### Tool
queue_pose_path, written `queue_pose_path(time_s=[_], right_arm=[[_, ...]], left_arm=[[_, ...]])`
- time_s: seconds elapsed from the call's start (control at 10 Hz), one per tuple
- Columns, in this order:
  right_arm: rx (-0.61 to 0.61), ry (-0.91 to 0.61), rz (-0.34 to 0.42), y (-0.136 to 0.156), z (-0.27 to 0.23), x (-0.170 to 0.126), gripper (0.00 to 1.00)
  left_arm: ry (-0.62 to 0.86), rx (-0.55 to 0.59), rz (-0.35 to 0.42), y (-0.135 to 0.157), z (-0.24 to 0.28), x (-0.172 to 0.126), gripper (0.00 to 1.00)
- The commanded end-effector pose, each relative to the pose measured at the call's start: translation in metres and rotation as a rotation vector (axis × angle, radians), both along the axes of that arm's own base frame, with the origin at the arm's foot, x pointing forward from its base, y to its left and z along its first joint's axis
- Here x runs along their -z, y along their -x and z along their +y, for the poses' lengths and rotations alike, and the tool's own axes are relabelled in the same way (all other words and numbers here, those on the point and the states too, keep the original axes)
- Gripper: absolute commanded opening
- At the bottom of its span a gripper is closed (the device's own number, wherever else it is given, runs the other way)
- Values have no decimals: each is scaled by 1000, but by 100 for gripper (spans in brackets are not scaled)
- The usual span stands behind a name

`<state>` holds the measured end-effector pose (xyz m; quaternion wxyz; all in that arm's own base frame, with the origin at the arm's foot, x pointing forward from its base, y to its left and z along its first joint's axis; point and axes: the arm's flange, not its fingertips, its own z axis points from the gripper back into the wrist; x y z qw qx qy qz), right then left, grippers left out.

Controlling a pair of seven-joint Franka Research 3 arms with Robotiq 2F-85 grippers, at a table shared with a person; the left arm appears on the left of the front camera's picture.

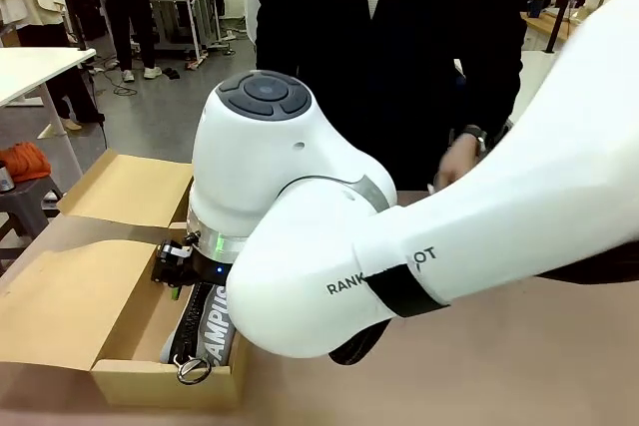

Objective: Place items inside the box.
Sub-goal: Pick up a Pencil pouch or Stapler and place it inside the Mailer Box closest to the robot.

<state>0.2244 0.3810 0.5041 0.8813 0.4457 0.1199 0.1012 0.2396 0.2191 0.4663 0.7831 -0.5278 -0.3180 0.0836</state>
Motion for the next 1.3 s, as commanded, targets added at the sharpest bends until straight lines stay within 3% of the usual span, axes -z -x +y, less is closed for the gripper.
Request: queue_pose_path(time_s=[0.0, 0.1, 0.3, 0.5, 0.7, 0.9, 1.2], right_arm=[[-70, -63, 54, -16, -14, -4, 100], [-110, -210, 105, -33, -59, -20, 100], [-79, -356, 111, -46, -154, -48, 100], [-94, -477, 151, -37, -262, -61, 100], [5, -548, 139, -21, -347, -47, 100], [119, -626, 69, 9, -404, -22, 100], [261, -652, -41, 68, -439, 27, 100]], left_arm=[[5, 3, -33, 0, -1, -1, 100], [5, 3, -33, 0, -1, -1, 100], [5, 3, -33, 0, -1, -1, 100], [5, 3, -33, 0, -1, -1, 100], [5, 3, -33, 0, -1, -1, 100], [5, 3, -33, 0, -1, -1, 100], [5, 3, -33, 0, -1, -1, 100]])
